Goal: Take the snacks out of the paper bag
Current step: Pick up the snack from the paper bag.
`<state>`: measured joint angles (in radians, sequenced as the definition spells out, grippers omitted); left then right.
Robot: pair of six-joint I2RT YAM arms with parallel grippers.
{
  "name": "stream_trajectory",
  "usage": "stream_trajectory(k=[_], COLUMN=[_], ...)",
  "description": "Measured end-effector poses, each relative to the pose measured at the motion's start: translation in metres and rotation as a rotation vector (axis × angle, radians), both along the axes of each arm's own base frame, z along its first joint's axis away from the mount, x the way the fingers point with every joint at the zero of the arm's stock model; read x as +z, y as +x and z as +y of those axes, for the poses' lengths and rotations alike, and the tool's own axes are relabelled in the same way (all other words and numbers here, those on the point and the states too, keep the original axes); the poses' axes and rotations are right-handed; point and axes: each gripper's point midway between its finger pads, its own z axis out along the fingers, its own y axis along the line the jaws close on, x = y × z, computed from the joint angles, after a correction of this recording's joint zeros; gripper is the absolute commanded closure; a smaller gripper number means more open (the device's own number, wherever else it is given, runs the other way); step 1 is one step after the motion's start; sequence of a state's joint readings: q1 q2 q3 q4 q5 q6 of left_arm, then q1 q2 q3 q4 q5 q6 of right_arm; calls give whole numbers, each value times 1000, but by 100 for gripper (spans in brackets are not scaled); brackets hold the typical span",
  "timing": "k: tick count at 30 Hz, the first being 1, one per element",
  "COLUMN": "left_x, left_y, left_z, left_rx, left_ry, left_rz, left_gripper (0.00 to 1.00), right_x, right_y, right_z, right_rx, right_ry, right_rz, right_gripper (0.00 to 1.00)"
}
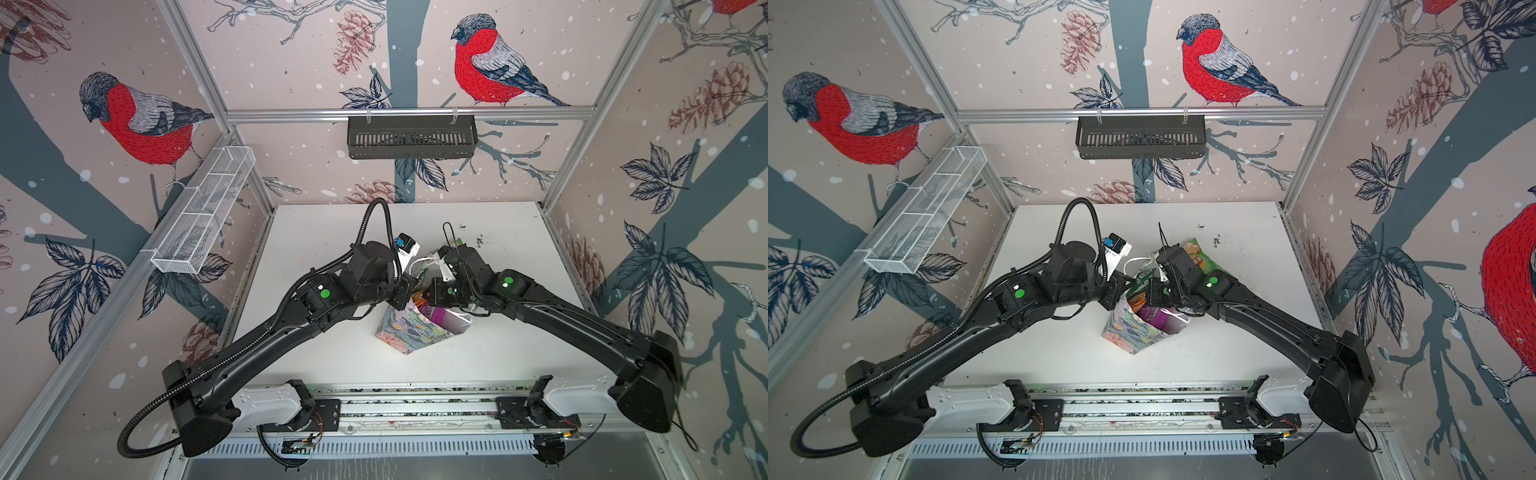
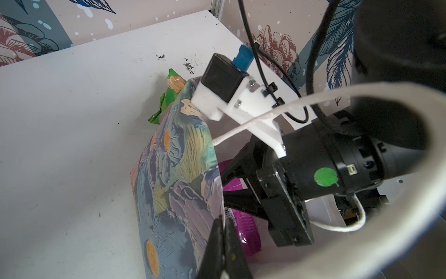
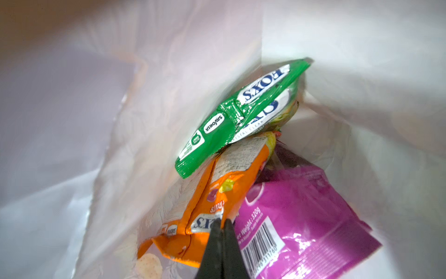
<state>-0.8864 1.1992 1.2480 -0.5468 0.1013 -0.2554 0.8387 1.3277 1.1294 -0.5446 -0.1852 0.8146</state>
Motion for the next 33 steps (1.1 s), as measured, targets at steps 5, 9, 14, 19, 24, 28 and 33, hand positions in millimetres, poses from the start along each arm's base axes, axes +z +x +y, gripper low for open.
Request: stream_trajectory(k=[5,9,14,19,24,28,33], left_x=[-4,-7,-10,-9,-11,-11,-12], left_y=[7,14,20,23,25,28,28], left_z=[0,0,3,7,12,15,16], left_rx=[26,52,89,115,146,170,177], left_ry=[15,34,51,55,57,64,63], left_rz=[-10,-15,-25,-33,-31,-39,-35], left_gripper=[100,100,100,100,100,100,100], right_x=[15,34,59,75,83,94,112], right_y=[0,2,6,14,19,21,24], right_z=[5,8,14,12,5,2,0], right_rx=[22,47,74,73,69,73,93], right_ry=[19,46,86,103,103,111,132], right_rz=[-38,-95,-163,-210,-238,-261,-307], right_gripper=[100,100,100,100,100,100,100])
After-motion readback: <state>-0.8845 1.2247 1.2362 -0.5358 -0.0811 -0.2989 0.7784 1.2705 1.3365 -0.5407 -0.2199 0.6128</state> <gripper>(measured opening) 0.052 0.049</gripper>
